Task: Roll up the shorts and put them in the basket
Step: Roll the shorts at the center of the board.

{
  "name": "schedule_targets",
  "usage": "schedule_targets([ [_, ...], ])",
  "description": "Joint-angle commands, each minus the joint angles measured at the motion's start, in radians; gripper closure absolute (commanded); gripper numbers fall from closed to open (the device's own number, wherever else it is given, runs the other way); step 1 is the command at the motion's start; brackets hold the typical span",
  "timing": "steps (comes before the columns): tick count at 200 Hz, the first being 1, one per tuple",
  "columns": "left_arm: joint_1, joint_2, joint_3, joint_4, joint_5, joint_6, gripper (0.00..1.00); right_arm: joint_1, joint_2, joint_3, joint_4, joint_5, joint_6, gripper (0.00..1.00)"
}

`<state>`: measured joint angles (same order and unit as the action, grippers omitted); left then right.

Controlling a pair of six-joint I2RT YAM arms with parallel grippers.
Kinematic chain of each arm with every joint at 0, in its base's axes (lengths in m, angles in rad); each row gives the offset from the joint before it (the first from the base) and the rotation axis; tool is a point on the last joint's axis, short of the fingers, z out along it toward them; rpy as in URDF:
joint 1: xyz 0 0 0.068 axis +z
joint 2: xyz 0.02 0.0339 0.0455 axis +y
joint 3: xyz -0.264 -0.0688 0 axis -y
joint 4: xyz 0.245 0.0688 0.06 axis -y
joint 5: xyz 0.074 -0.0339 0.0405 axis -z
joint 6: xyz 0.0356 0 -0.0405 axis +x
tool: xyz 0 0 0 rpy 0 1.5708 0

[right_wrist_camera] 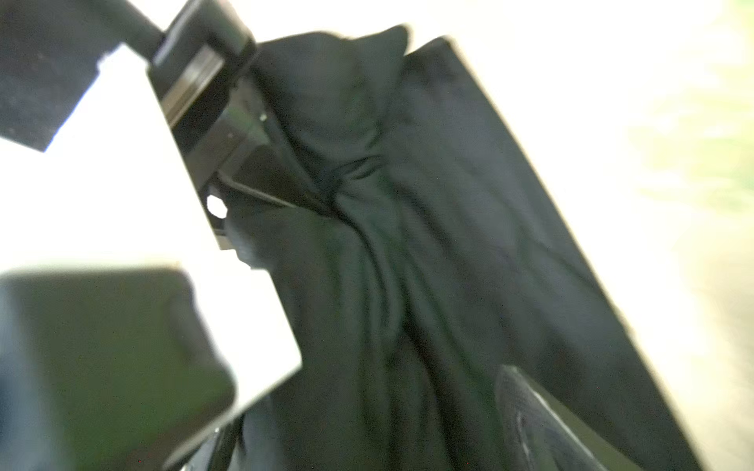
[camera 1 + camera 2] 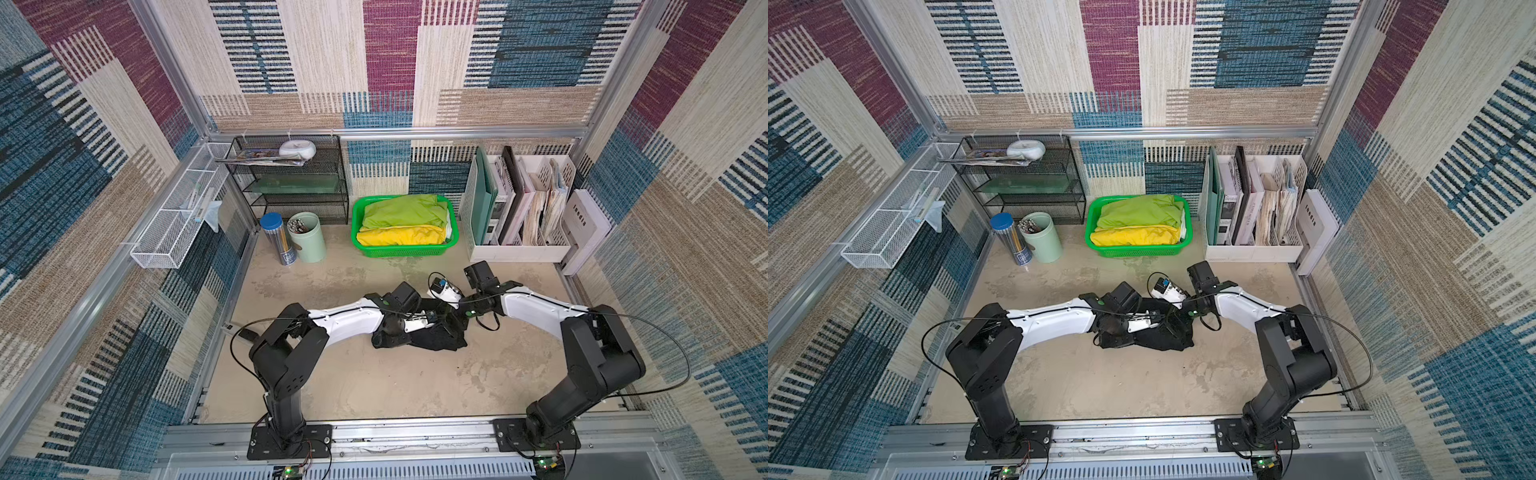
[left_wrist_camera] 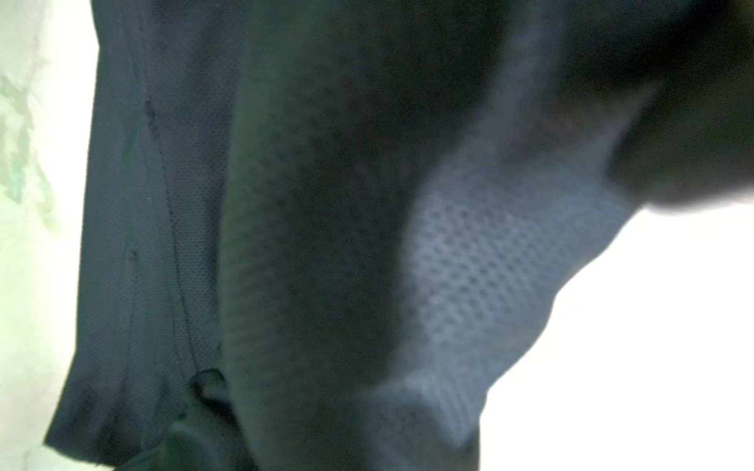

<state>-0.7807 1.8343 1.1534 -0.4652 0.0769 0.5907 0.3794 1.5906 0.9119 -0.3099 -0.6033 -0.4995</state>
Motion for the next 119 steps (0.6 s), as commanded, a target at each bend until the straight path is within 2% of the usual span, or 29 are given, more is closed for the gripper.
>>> schedule_targets([
  [1,0.007,0.015,0.013,-0.151,0.034,0.006,0.78,-0.018,-0.061,-0.016,0.115,0.104,0.097,0.0],
  [40,0.036,0.035,0.075,-0.255,0.086,-0.001,0.79,-0.025,-0.235,-0.106,0.22,0.231,0.107,0.01],
  [119,0.08,0.044,0.166,-0.44,0.192,-0.024,0.79,-0.025,-0.457,-0.192,0.193,0.215,-0.06,0.02],
])
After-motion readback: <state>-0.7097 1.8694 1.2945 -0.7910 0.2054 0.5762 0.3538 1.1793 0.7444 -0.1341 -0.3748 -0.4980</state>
